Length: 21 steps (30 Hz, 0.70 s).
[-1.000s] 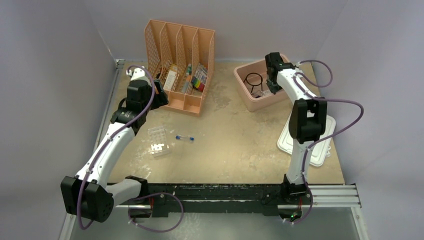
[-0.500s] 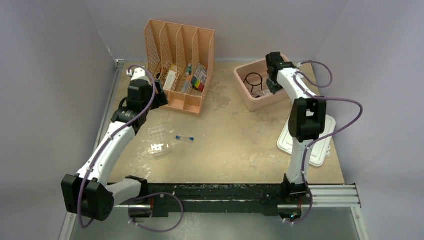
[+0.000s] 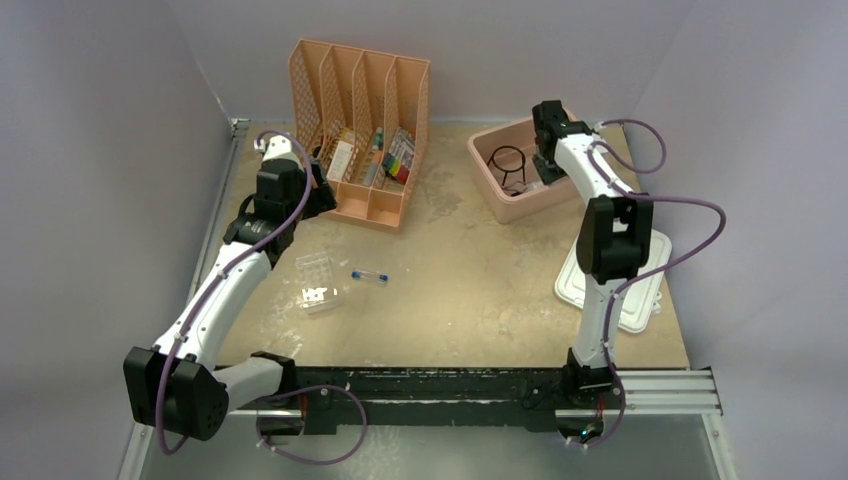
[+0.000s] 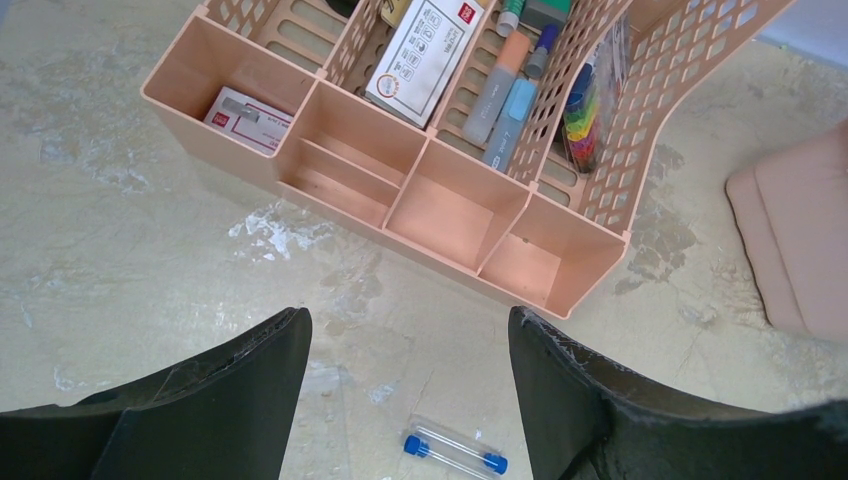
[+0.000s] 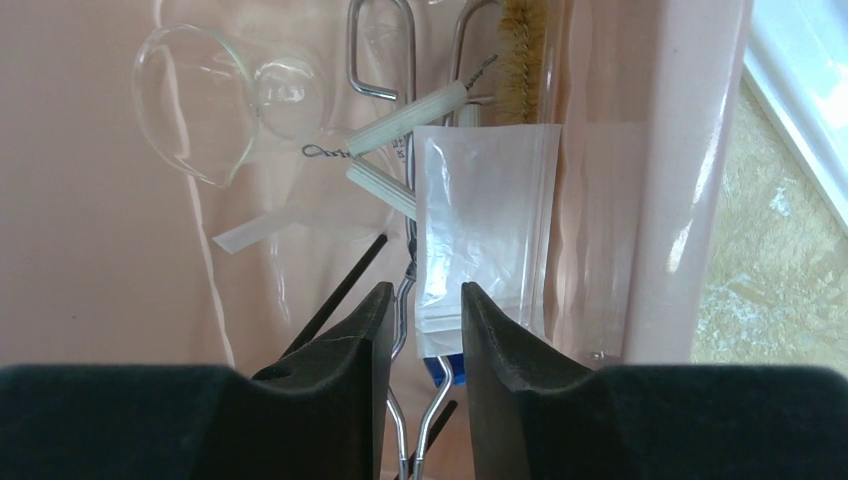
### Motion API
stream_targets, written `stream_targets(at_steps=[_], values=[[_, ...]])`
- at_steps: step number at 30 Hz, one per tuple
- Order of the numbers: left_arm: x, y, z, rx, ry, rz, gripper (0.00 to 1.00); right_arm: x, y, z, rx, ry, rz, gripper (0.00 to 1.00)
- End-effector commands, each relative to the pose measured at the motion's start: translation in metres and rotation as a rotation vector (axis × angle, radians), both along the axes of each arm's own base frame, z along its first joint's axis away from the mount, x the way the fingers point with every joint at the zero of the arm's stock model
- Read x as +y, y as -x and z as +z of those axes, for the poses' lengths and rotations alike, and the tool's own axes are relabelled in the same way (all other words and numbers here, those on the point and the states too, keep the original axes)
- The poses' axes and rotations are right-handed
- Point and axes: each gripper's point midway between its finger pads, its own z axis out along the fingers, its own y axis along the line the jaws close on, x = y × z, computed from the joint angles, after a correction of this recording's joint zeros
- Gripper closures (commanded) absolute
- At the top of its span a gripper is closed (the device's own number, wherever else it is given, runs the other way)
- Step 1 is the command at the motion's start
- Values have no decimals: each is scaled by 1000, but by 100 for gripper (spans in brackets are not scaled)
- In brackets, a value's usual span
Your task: Organize the chemistry lab equipment
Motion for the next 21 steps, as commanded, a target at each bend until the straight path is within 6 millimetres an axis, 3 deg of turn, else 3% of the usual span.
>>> stream_targets(at_steps=[1,7,12,17,21], values=[[-3,-11,30,-81,14,-1,28,-20,-5,57,-108,80,-24,66],[-7,-12,32,-88,43,-4,28,-15,-23,129,-261,211,235,66],[-10,-14,32,-88,76,5,28,3,-23,167,-357,292,477,62],[-7,-13,22,-66,113,61,28,42,-13,198,-466,372,767,49],[-1,-13,13,-53,148,133,28,82,3,212,-541,395,1002,43]])
